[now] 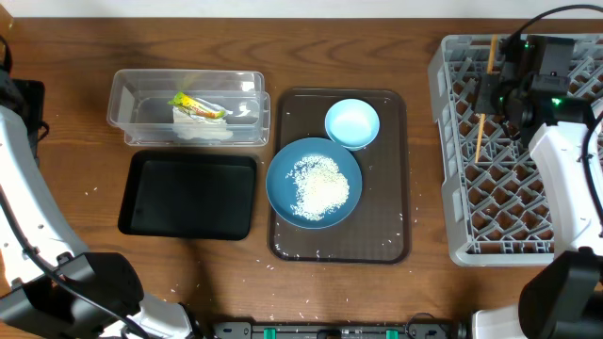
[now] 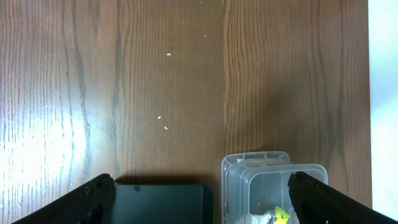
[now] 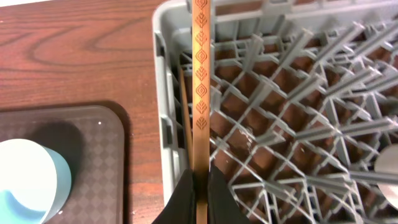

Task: Sort waste into correct bins and load items into the dishwasher rack
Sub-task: 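Carry the chopstick into the rack and release it upright, then move the right gripper left toward the light blue bowl, then lower the right gripper and grasp the small light blue bowl rim, then lift the light blue bowl and carry it right over the rack, then lower the light blue bowl into the right side of the rack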

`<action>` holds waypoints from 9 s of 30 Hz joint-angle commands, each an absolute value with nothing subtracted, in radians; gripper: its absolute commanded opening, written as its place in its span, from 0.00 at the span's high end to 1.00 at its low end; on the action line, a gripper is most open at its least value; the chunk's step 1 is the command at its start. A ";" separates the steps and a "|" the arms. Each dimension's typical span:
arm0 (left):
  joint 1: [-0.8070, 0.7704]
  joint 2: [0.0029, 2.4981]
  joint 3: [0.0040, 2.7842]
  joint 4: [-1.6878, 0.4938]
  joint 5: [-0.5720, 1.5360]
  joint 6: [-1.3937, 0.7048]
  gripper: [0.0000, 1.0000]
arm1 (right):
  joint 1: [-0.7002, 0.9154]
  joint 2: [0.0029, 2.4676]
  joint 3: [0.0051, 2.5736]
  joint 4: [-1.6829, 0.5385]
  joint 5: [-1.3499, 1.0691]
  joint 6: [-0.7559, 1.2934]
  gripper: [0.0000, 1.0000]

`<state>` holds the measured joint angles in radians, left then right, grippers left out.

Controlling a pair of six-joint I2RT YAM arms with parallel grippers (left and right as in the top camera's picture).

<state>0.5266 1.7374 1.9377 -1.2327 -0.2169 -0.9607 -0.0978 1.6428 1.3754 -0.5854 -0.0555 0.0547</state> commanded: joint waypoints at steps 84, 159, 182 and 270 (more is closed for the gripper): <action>0.529 1.744 1.937 -1.238 -0.237 -0.947 0.08 | 0.380 1.853 1.720 -0.911 -0.154 0.235 0.15; 0.529 1.744 1.937 -1.238 -0.237 -0.947 0.08 | 0.252 2.327 2.892 -1.699 -0.034 0.275 0.99; 0.529 1.744 1.937 -1.238 -0.237 -0.947 0.08 | -0.249 1.745 2.267 -1.658 0.034 0.197 0.99; 0.529 1.744 1.937 -1.238 -0.237 -0.947 0.08 | -1.052 2.047 1.385 0.229 -1.559 0.577 0.89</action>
<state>0.5266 1.7374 1.9377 -1.2327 -0.2169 -0.9607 -1.0428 2.0674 1.3899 0.1974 -1.5387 0.4965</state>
